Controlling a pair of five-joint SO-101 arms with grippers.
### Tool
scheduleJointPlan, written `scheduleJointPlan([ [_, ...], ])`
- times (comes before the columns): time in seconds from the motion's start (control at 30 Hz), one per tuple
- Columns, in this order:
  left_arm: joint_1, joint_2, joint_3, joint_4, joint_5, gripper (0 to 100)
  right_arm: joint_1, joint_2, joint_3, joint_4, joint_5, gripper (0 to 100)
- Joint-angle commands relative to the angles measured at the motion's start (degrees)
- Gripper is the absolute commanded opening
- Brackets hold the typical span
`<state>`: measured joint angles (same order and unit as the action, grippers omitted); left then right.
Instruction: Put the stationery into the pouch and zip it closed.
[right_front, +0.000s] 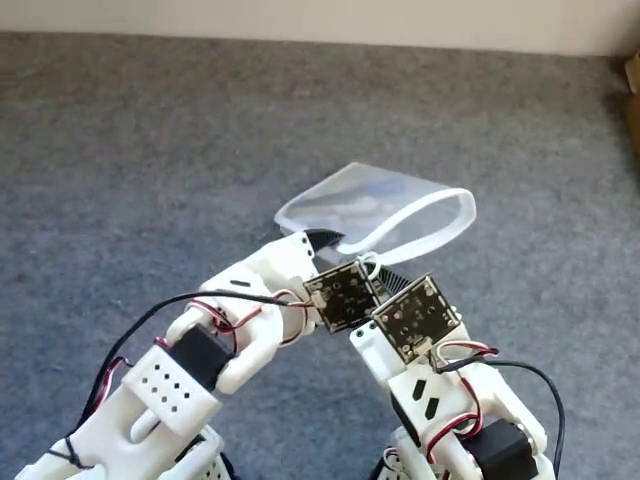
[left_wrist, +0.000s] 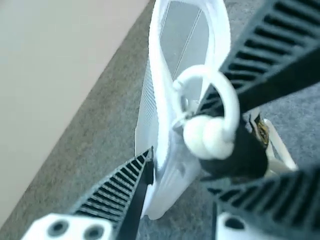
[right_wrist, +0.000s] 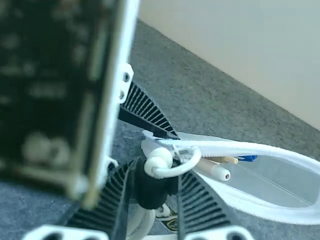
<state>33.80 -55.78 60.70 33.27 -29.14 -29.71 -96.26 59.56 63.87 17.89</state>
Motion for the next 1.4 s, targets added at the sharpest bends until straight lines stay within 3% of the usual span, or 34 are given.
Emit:
scheduleJointPlan([
  [0.0,1.27,1.8,-3.3,-3.25,-0.18,18,-0.92,-1.19,-3.91,0.04,0.44,0.5],
  [0.3,1.71,1.8,-2.42,-3.52,-0.26,1,-2.07,-1.63,-3.82,-0.22,0.35,0.5],
  [0.87,-0.13,1.71,-1.19,-3.16,-0.09,1,-1.8,-1.19,-3.82,-1.27,0.26,0.5],
  [1.37,-2.42,1.63,-1.19,-3.16,2.64,1,7.34,-1.19,-3.82,-5.76,-3.69,0.5],
])
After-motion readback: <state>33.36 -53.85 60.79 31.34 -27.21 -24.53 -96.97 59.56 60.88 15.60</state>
